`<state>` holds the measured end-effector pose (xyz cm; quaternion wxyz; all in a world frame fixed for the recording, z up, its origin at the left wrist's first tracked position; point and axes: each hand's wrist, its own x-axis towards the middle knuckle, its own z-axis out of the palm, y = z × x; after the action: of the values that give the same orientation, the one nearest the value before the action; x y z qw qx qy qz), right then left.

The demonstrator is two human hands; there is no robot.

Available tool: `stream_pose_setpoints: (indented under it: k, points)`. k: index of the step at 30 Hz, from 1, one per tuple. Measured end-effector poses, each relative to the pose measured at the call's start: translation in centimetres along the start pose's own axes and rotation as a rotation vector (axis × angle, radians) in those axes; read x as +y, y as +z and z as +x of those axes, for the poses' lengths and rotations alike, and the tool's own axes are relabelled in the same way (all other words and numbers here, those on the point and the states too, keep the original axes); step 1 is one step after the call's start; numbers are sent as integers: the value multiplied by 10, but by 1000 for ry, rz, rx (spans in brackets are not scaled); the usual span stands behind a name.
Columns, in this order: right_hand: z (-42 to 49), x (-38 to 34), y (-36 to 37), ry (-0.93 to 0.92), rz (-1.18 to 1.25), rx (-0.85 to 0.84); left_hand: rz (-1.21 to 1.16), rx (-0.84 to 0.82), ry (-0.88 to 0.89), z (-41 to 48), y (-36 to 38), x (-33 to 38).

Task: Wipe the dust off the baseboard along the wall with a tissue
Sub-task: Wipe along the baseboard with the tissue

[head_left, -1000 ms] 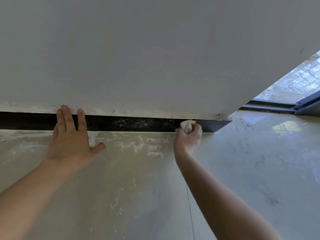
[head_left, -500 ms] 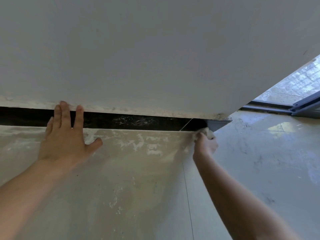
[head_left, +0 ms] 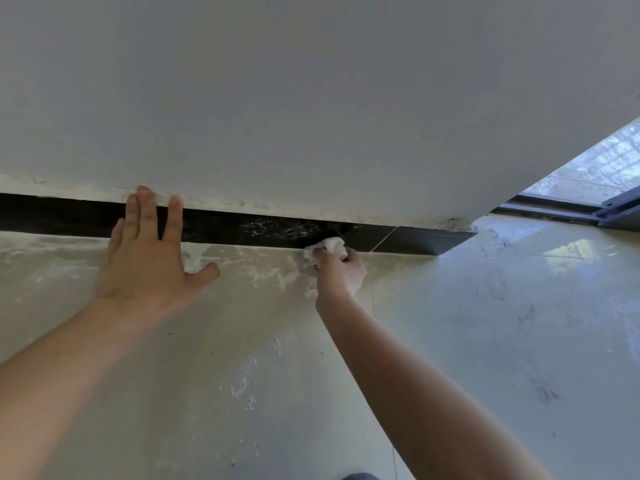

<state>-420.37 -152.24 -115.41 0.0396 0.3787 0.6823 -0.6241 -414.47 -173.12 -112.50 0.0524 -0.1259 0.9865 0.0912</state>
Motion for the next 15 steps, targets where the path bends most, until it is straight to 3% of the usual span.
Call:
stream_pose_setpoints:
  k: [2,4,10,15]
  points:
    - [-7,0,-4,-53,-126,-207,10,10,12,-1,1,-5]
    - [-12,-1,-15,-86,-193,-278,10,49,31,-3,4,-13]
    - [6,-15,-48,-217,-8,142,-11,143,0,-4,13,-44]
    - [5,-21,-21,-328,2,220,50,154,7,0,16,-54]
